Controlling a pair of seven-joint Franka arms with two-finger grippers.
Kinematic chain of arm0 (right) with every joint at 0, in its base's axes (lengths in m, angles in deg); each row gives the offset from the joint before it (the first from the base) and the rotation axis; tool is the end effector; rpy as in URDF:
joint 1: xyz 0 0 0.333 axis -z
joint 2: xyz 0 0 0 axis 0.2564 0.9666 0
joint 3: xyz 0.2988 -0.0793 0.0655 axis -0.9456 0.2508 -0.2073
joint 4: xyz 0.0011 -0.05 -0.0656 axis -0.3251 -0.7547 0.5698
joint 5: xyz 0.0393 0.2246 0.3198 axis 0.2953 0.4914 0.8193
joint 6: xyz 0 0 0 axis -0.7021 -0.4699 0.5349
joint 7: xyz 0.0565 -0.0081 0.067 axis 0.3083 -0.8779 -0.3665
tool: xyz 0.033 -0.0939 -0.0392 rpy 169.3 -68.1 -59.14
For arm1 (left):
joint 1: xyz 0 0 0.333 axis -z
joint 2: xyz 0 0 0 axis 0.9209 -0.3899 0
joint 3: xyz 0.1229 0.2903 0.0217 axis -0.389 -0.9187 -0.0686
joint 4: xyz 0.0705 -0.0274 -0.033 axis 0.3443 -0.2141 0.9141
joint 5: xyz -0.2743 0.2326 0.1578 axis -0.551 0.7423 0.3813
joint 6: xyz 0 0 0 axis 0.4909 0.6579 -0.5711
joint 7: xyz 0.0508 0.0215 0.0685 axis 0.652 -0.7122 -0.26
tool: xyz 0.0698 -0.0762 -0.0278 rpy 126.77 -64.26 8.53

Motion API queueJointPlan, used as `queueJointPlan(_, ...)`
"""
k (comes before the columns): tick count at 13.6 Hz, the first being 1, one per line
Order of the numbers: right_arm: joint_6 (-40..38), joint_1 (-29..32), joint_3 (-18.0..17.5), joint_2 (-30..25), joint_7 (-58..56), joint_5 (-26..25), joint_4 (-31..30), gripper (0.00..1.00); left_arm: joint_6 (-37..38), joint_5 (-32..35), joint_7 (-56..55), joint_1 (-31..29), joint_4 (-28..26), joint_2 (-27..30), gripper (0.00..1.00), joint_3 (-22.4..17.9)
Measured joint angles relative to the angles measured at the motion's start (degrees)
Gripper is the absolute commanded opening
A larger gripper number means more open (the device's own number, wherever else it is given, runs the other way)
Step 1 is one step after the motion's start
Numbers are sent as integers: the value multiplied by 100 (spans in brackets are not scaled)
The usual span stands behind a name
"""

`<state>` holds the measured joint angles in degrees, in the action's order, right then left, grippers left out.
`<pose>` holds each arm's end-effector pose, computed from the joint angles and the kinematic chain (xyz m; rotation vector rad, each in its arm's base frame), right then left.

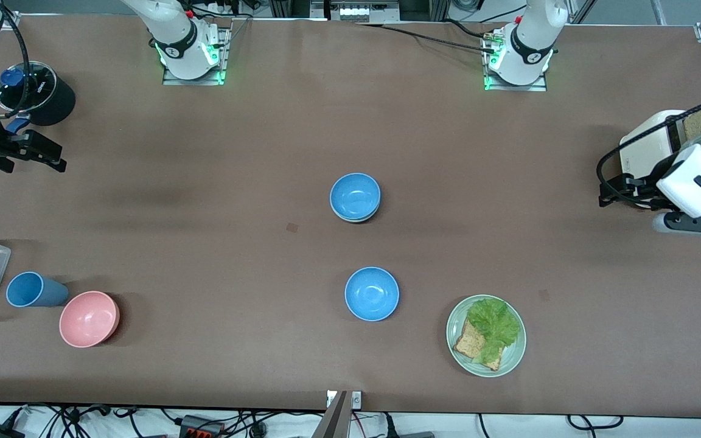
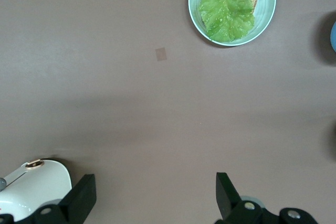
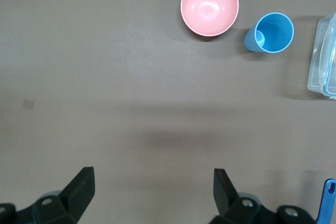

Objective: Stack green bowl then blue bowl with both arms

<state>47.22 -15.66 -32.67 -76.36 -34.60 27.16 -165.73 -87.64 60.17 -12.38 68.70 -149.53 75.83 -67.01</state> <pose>0.5719 -0.0214 0.5800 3.1345 0.0453 0.0258 0.6127 -0.0119 0.5376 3.1365 -0.1031 -0.0683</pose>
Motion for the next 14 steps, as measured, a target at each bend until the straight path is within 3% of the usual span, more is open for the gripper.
queueJointPlan(5,-4,2,2,0,0,0,0,100,-67,-1,1,0,-393,303,100,0)
queueJointPlan(14,-164,9,11,0,0,-1,0,100,-81,-2,12,27,-414,316,100,32)
